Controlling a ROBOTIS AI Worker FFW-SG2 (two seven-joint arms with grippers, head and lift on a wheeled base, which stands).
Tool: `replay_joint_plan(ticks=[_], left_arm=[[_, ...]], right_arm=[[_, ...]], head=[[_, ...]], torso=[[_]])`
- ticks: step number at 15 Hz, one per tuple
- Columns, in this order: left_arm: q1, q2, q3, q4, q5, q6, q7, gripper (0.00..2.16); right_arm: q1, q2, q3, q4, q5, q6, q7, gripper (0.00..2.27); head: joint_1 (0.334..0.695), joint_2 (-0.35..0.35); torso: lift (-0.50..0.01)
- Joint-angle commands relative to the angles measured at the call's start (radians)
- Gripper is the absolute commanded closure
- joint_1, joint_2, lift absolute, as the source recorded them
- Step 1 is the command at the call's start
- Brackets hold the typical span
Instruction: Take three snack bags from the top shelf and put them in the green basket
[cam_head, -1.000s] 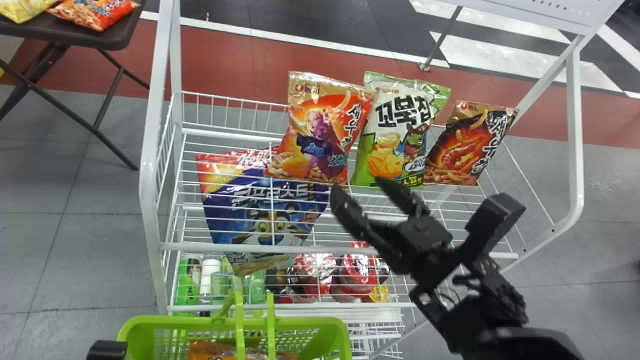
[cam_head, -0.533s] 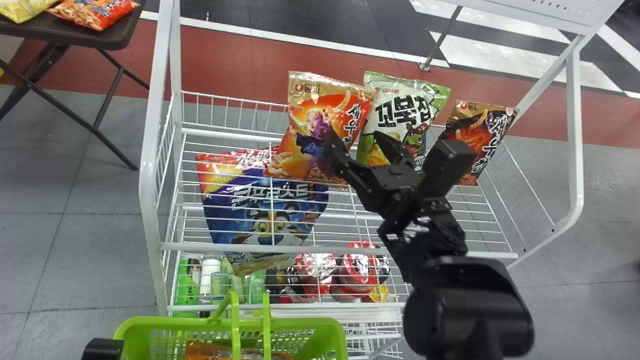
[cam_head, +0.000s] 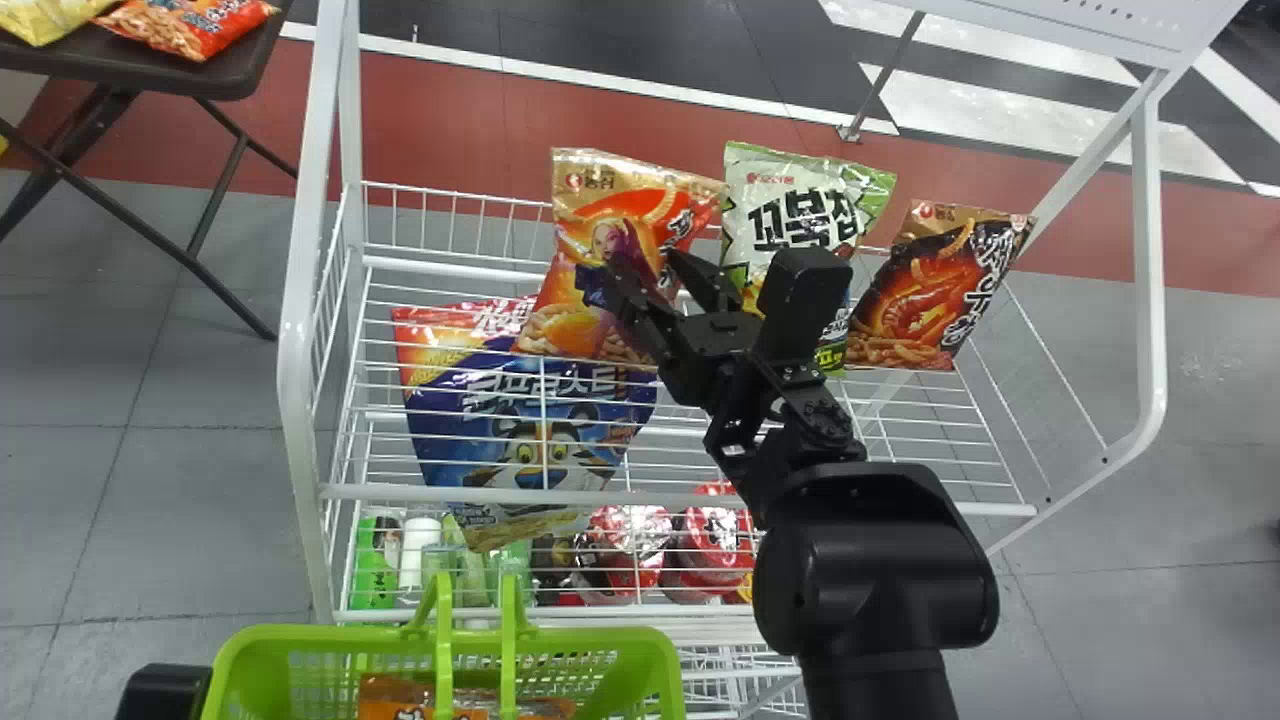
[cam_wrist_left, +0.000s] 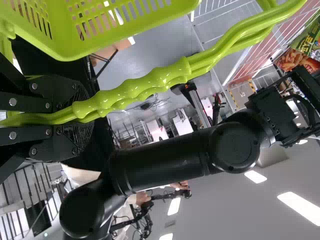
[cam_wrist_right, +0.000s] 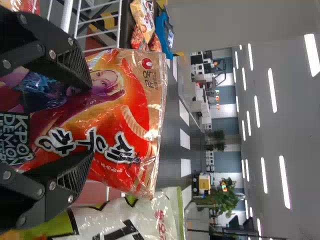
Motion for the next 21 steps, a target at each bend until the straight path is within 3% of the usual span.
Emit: replay_joint_plan(ticks=[1, 5, 9, 14, 16, 18, 21], left_arm=[[0.001, -0.001, 0.005, 0.0, 0.012, 0.0, 0.0, 1.49], [0.002, -0.001, 0.006, -0.003, 0.01, 0.0, 0.005, 1.49], [0.007, -0.001, 0.003, -0.009, 0.01, 0.003, 0.012, 1.49], [0.007, -0.002, -0.023, -0.011, -0.002, 0.0, 0.032, 1.49], [0.041, -0.007, -0.012, -0.02, -0.001, -0.031, 0.048, 1.49], [0.042, -0.014, -0.021, -0.021, -0.008, -0.052, 0.06, 1.49], [0.036, -0.013, -0.026, -0.023, -0.008, -0.049, 0.066, 1.49]], right_arm=[[0.017, 0.001, 0.006, -0.036, 0.007, 0.016, 0.004, 2.15], [0.071, 0.0, -0.017, -0.124, 0.0, 0.032, 0.031, 2.17], [0.273, 0.0, -0.077, -0.423, -0.03, 0.093, 0.089, 2.17], [0.557, 0.001, -0.307, -0.749, -0.244, 0.265, 0.197, 2.17], [0.589, 0.001, -0.348, -0.796, -0.274, 0.406, 0.235, 2.17], [0.615, 0.001, -0.443, -0.858, -0.32, 0.664, 0.329, 2.17], [0.635, 0.001, -0.499, -0.897, -0.323, 0.973, 0.416, 2.17]], head=[[0.695, -0.35], [0.695, -0.35], [0.695, -0.35], [0.695, -0.35], [0.695, -0.35], [0.695, -0.35], [0.695, -0.35]], torso=[[-0.032], [-0.031], [-0.031], [-0.031], [-0.031], [-0.031], [-0.031]])
